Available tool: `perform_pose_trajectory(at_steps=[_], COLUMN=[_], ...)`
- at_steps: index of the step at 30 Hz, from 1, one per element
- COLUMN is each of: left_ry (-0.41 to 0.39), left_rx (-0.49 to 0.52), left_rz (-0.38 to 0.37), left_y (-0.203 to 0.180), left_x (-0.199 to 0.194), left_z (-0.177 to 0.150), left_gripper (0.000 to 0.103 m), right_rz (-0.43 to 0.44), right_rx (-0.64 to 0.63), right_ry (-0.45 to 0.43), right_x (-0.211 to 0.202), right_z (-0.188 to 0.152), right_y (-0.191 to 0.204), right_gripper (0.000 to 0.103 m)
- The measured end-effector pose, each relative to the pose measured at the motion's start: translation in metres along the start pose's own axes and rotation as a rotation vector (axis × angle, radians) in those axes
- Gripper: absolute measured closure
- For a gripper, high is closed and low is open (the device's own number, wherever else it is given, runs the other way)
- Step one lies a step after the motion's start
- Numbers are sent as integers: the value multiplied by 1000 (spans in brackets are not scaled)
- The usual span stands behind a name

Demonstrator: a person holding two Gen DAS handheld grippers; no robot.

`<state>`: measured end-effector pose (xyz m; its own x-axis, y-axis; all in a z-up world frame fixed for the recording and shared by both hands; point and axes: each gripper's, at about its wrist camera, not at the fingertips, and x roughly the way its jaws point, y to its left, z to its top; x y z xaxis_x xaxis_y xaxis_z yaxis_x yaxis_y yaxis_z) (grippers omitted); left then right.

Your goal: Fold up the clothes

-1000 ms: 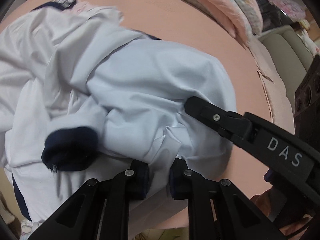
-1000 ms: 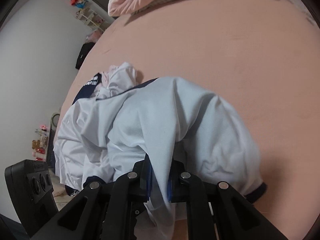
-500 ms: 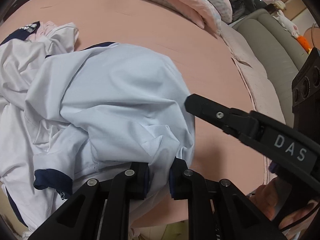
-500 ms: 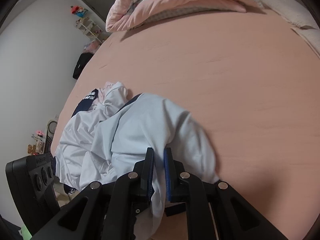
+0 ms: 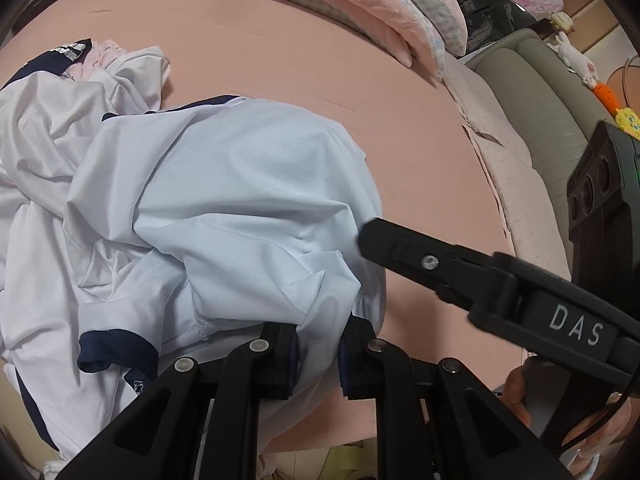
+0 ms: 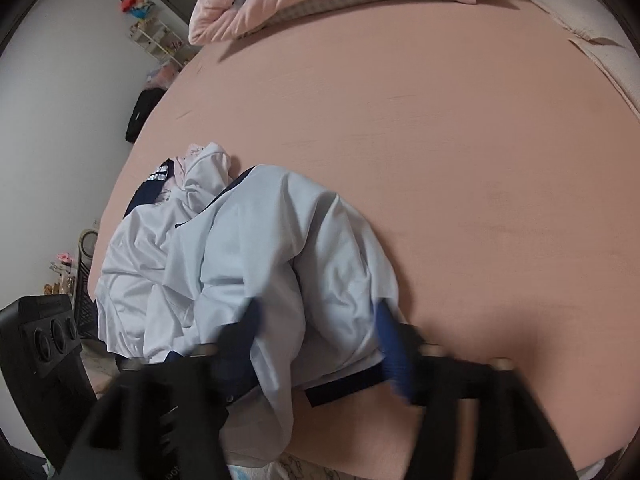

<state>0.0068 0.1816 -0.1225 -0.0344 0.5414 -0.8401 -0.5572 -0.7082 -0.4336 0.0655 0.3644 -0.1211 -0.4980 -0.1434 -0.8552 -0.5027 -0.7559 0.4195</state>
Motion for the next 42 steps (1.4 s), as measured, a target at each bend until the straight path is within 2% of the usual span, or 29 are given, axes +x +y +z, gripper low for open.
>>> perform_pose_trajectory(at_steps=[2,11,15,22,24,28,30,37,42], left_ry=[2,8,11,16,20,23,21,-3,-14], left_rx=[-12,-16,-46,-69,-65,-62,-52,11,14], left_rz=[-4,-5,-9,-10,-7,-9,-12,-18,-63], left_y=[-18,-20,-15,-14,-16,-19,-22,-38,-47], left_x=[22,29,31,35,36,39,39,37,36], left_z=[17,24,28,32,32,30,29,24,19], left_gripper=[90,90,90,90,90,90,90,90,90], right_rz=[1,-37,-88,-66,-57,-67,-53,-22,-32], right_rx=[0,-13,-43,-12,-6,3,5,2,0], right_ry=[20,99,124,126,124,115,123,80,45], right_x=[8,50,68,78,80,81,82,65,49], right_z=[2,17,23,27,27,24,21,17,13], right_y=[5,25,32,25,22,15,13,11,13], right_gripper=[35,34,34,35,41,74,84,88,89])
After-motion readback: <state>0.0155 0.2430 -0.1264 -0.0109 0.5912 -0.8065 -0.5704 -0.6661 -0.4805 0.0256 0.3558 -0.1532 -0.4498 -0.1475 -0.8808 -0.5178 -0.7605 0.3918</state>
